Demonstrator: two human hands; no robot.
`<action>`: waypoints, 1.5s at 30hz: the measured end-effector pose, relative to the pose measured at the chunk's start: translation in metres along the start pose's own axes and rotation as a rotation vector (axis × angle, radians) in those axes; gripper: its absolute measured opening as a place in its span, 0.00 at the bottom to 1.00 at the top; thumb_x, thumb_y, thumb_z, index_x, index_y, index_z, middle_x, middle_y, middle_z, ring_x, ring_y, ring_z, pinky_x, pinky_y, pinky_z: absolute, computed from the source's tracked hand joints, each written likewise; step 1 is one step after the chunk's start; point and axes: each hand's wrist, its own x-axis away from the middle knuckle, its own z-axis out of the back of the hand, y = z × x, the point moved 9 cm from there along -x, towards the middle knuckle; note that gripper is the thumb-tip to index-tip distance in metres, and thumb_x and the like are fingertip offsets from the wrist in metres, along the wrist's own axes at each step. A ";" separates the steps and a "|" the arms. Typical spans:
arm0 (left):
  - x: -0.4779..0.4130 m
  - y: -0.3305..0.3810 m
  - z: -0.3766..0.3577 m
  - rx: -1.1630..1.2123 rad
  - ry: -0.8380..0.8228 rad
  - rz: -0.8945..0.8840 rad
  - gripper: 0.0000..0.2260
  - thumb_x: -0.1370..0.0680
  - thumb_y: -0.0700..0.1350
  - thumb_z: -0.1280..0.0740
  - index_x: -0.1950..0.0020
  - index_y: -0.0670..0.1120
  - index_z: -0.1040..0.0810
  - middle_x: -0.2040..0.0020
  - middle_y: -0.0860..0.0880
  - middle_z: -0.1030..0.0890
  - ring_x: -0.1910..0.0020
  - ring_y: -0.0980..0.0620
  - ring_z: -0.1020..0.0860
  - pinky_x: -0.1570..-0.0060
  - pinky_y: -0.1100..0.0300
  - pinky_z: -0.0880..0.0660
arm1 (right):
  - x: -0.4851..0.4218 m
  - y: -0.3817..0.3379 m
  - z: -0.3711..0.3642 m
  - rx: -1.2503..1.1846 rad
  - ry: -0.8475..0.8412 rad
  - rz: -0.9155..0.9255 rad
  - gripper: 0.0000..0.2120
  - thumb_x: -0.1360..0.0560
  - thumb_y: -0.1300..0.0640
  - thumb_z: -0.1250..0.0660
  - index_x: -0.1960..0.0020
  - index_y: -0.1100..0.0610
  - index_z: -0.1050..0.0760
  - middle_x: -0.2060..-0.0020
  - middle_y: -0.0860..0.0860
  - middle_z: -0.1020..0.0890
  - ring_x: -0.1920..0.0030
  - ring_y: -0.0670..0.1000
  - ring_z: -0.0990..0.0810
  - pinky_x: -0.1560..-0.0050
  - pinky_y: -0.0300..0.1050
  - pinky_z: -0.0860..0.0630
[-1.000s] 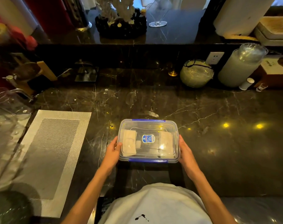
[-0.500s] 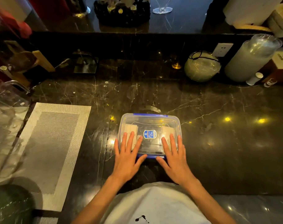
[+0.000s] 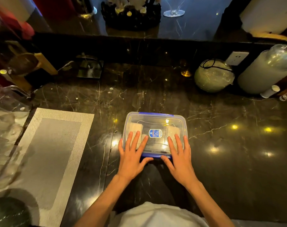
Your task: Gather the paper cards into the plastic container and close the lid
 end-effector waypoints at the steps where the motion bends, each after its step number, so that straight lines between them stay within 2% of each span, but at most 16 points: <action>1: -0.008 -0.001 0.002 0.009 0.016 -0.001 0.37 0.24 0.70 0.45 0.20 0.56 0.50 0.19 0.47 0.49 0.20 0.44 0.53 0.27 0.32 0.51 | -0.008 0.001 0.002 -0.009 0.005 0.000 0.37 0.21 0.36 0.49 0.20 0.55 0.50 0.20 0.56 0.53 0.20 0.60 0.61 0.24 0.66 0.46; 13: -0.093 -0.022 0.015 0.094 0.288 -0.022 0.33 0.26 0.67 0.40 0.24 0.55 0.37 0.23 0.47 0.36 0.22 0.46 0.41 0.28 0.32 0.48 | -0.102 0.012 0.015 -0.072 0.066 0.024 0.37 0.21 0.36 0.48 0.20 0.55 0.49 0.20 0.54 0.50 0.20 0.58 0.61 0.25 0.68 0.43; 18: -0.153 -0.038 0.025 0.101 0.301 -0.025 0.32 0.26 0.65 0.38 0.25 0.54 0.34 0.24 0.47 0.33 0.24 0.46 0.38 0.29 0.31 0.46 | -0.165 0.019 0.021 -0.059 0.088 0.036 0.37 0.22 0.35 0.49 0.20 0.53 0.49 0.20 0.54 0.49 0.20 0.57 0.60 0.25 0.67 0.43; 24: -0.240 -0.059 0.042 0.070 0.287 0.034 0.31 0.27 0.65 0.37 0.25 0.56 0.33 0.26 0.47 0.31 0.25 0.45 0.37 0.29 0.32 0.46 | -0.266 0.026 0.041 0.041 0.060 0.076 0.38 0.23 0.34 0.48 0.20 0.54 0.45 0.22 0.57 0.41 0.21 0.62 0.52 0.25 0.62 0.42; 27: -0.277 -0.070 0.043 0.028 0.258 0.055 0.32 0.26 0.67 0.39 0.24 0.57 0.36 0.25 0.47 0.33 0.25 0.45 0.38 0.28 0.34 0.47 | -0.308 0.032 0.045 0.063 0.039 0.058 0.37 0.22 0.34 0.47 0.20 0.52 0.48 0.21 0.57 0.44 0.21 0.63 0.53 0.24 0.59 0.46; 31: -0.310 -0.081 0.043 0.002 0.252 0.047 0.32 0.26 0.68 0.42 0.24 0.58 0.39 0.24 0.48 0.34 0.25 0.46 0.41 0.27 0.33 0.48 | -0.340 0.039 0.041 0.098 0.015 0.022 0.38 0.23 0.32 0.50 0.19 0.49 0.54 0.20 0.55 0.49 0.20 0.60 0.59 0.23 0.64 0.48; 33: -0.327 -0.087 0.043 -0.020 0.208 0.041 0.33 0.26 0.69 0.42 0.23 0.59 0.40 0.23 0.48 0.37 0.24 0.46 0.44 0.27 0.33 0.49 | -0.352 0.042 0.037 0.082 0.001 -0.027 0.38 0.23 0.31 0.51 0.20 0.47 0.58 0.19 0.53 0.53 0.21 0.59 0.63 0.23 0.67 0.51; 37: -0.356 -0.096 0.040 -0.043 -0.003 0.067 0.35 0.26 0.69 0.43 0.22 0.61 0.48 0.20 0.50 0.47 0.21 0.47 0.54 0.26 0.34 0.57 | -0.371 0.043 0.036 0.028 -0.082 -0.096 0.38 0.24 0.30 0.51 0.21 0.43 0.61 0.20 0.49 0.58 0.22 0.58 0.67 0.25 0.70 0.57; 40: -0.356 -0.096 0.036 -0.076 -0.123 0.077 0.36 0.25 0.69 0.44 0.22 0.61 0.53 0.19 0.50 0.53 0.20 0.47 0.58 0.28 0.33 0.58 | -0.370 0.045 0.032 0.051 -0.180 -0.131 0.38 0.24 0.29 0.52 0.22 0.41 0.64 0.20 0.48 0.61 0.23 0.57 0.71 0.26 0.69 0.63; 41: -0.359 -0.096 0.036 -0.088 -0.175 0.088 0.37 0.25 0.67 0.42 0.22 0.61 0.55 0.19 0.50 0.55 0.20 0.47 0.59 0.28 0.32 0.58 | -0.372 0.046 0.030 0.050 -0.214 -0.144 0.38 0.24 0.29 0.52 0.22 0.41 0.65 0.20 0.48 0.62 0.23 0.57 0.72 0.27 0.69 0.64; 43: -0.360 -0.089 0.045 -0.072 -0.305 0.110 0.40 0.24 0.58 0.34 0.22 0.60 0.57 0.19 0.50 0.58 0.21 0.46 0.61 0.27 0.30 0.57 | -0.373 0.039 0.041 0.047 -0.278 -0.172 0.38 0.24 0.30 0.51 0.22 0.41 0.65 0.21 0.48 0.64 0.24 0.57 0.72 0.27 0.70 0.67; 45: -0.355 -0.084 0.054 -0.010 -0.349 0.159 0.41 0.25 0.51 0.33 0.21 0.60 0.57 0.19 0.50 0.59 0.21 0.46 0.63 0.28 0.30 0.59 | -0.369 0.032 0.053 0.066 -0.300 -0.182 0.39 0.24 0.31 0.48 0.21 0.43 0.63 0.20 0.49 0.63 0.23 0.59 0.70 0.27 0.70 0.68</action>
